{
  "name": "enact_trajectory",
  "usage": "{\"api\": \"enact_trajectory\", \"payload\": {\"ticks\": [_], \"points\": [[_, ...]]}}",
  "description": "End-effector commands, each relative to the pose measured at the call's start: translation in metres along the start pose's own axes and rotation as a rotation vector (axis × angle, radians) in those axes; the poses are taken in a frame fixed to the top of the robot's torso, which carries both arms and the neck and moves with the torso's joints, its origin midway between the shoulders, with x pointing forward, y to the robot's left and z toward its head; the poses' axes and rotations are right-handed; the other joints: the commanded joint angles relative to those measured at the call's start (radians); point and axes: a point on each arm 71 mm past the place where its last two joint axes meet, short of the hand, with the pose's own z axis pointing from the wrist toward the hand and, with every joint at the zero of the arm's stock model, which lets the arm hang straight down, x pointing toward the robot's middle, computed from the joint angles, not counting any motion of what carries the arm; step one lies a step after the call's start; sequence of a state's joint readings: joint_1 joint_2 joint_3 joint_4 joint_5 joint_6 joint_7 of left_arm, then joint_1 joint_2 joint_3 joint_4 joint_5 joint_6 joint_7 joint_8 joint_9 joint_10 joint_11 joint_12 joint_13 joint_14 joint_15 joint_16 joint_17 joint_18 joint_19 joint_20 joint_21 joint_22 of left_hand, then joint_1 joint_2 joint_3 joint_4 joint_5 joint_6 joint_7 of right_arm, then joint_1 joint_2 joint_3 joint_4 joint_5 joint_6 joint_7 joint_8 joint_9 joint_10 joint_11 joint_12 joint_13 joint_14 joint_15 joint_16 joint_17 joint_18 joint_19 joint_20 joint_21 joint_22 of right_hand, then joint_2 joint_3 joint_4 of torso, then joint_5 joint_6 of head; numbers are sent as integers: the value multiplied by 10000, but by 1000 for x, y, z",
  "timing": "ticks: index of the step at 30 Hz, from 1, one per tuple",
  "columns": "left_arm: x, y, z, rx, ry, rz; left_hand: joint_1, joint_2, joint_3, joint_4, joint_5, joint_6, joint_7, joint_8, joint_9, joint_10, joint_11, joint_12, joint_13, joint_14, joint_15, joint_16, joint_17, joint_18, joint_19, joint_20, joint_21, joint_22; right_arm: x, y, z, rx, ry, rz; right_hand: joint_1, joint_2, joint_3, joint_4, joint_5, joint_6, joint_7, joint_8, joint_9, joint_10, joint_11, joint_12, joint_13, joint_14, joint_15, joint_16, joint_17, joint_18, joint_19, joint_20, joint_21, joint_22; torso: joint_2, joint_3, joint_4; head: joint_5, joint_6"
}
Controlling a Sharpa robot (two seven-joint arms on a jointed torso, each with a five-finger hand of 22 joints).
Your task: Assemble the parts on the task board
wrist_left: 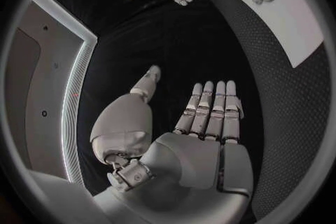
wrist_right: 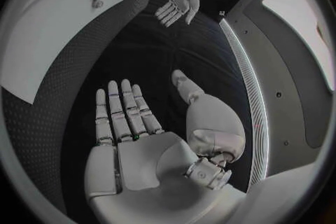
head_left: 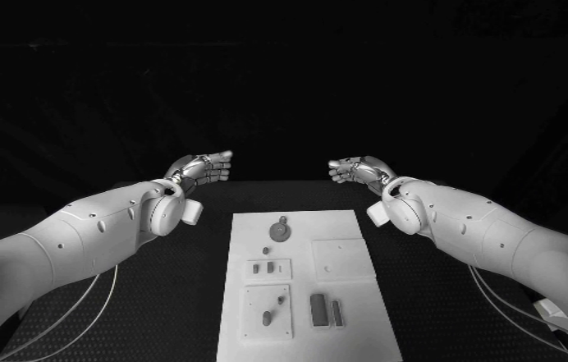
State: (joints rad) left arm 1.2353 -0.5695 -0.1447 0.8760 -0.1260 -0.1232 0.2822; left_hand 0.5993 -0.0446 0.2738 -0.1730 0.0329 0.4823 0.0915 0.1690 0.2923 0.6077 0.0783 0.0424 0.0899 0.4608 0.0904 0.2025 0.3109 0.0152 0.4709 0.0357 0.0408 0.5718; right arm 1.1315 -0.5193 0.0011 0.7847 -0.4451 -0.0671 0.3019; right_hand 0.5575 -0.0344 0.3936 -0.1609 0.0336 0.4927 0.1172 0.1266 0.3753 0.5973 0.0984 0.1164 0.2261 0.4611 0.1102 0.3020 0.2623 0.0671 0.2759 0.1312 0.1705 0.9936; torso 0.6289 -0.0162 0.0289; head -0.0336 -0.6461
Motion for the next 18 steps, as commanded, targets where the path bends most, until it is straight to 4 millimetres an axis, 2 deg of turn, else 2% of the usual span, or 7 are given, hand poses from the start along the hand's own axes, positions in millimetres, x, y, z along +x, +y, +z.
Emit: {"api": "enact_trajectory", "payload": {"ticks": [1,2,7,10,12,18], "points": [[5,1,-2,86,-64,-75,-5993,446,-2738,1730,-329,-4823,-915,-1690,-2923,-6077,-783,-424,-899,-4608,-904,-2025,-3109,-152,-4709,-357,-408,-5718,2,2,-1,-115,-106,106,-5575,344,-3936,1609,-336,-4927,-1172,-1266,-3753,-5973,-984,-1164,-2261,-4611,-1102,-3020,-2623,-671,-2759,-1312,-1705,-9936,-112,12,-34,32,50],[6,1,-3,114,-98,-113,-5993,446,-2738,1730,-329,-4823,-915,-1690,-2923,-6077,-783,-424,-899,-4608,-904,-2025,-3109,-152,-4709,-357,-408,-5718,4,2,-2,-160,-152,162,-5575,344,-3936,1609,-336,-4927,-1172,-1266,-3753,-5973,-984,-1164,-2261,-4611,-1102,-3020,-2623,-671,-2759,-1312,-1705,-9936,-167,23,-53,55,81],[22,5,-13,342,-405,-439,-5993,446,-2738,1730,-329,-4823,-915,-1690,-2923,-6077,-783,-424,-899,-4608,-904,-2025,-3109,-152,-4709,-357,-408,-5718,15,8,-9,-508,-563,656,-5575,344,-3936,1609,-336,-4927,-1172,-1266,-3753,-5973,-984,-1164,-2261,-4611,-1102,-3020,-2623,-671,-2759,-1312,-1705,-9936,-603,112,-204,235,324],[33,7,-22,506,-661,-682,-5993,446,-2738,1730,-329,-4823,-915,-1690,-2923,-6077,-783,-424,-899,-4608,-904,-2025,-3109,-152,-4709,-357,-408,-5718,24,12,-15,-723,-894,1048,-5575,344,-3936,1609,-336,-4927,-1172,-1266,-3753,-5973,-984,-1164,-2261,-4611,-1102,-3020,-2623,-671,-2759,-1312,-1705,-9936,-766,146,-261,302,416],[45,8,-32,653,-925,-911,-5993,446,-2738,1730,-329,-4823,-915,-1690,-2923,-6077,-783,-424,-899,-4608,-904,-2025,-3109,-152,-4709,-357,-408,-5718,33,16,-23,-883,-1228,1436,-5575,344,-3936,1609,-336,-4927,-1172,-1266,-3753,-5973,-984,-1164,-2261,-4611,-1102,-3020,-2623,-671,-2759,-1312,-1705,-9936,-836,160,-285,331,455],[71,6,-60,944,-1586,-1387,-5993,446,-2738,1730,-329,-4823,-915,-1690,-2923,-6077,-783,-424,-899,-4608,-904,-2025,-3109,-152,-4709,-357,-408,-5718,54,26,-46,-1043,-2034,2329,-5575,344,-3936,1609,-336,-4927,-1172,-1266,-3753,-5973,-984,-1164,-2261,-4611,-1102,-3020,-2623,-671,-2759,-1312,-1705,-9936,-847,162,-289,336,461]]}}
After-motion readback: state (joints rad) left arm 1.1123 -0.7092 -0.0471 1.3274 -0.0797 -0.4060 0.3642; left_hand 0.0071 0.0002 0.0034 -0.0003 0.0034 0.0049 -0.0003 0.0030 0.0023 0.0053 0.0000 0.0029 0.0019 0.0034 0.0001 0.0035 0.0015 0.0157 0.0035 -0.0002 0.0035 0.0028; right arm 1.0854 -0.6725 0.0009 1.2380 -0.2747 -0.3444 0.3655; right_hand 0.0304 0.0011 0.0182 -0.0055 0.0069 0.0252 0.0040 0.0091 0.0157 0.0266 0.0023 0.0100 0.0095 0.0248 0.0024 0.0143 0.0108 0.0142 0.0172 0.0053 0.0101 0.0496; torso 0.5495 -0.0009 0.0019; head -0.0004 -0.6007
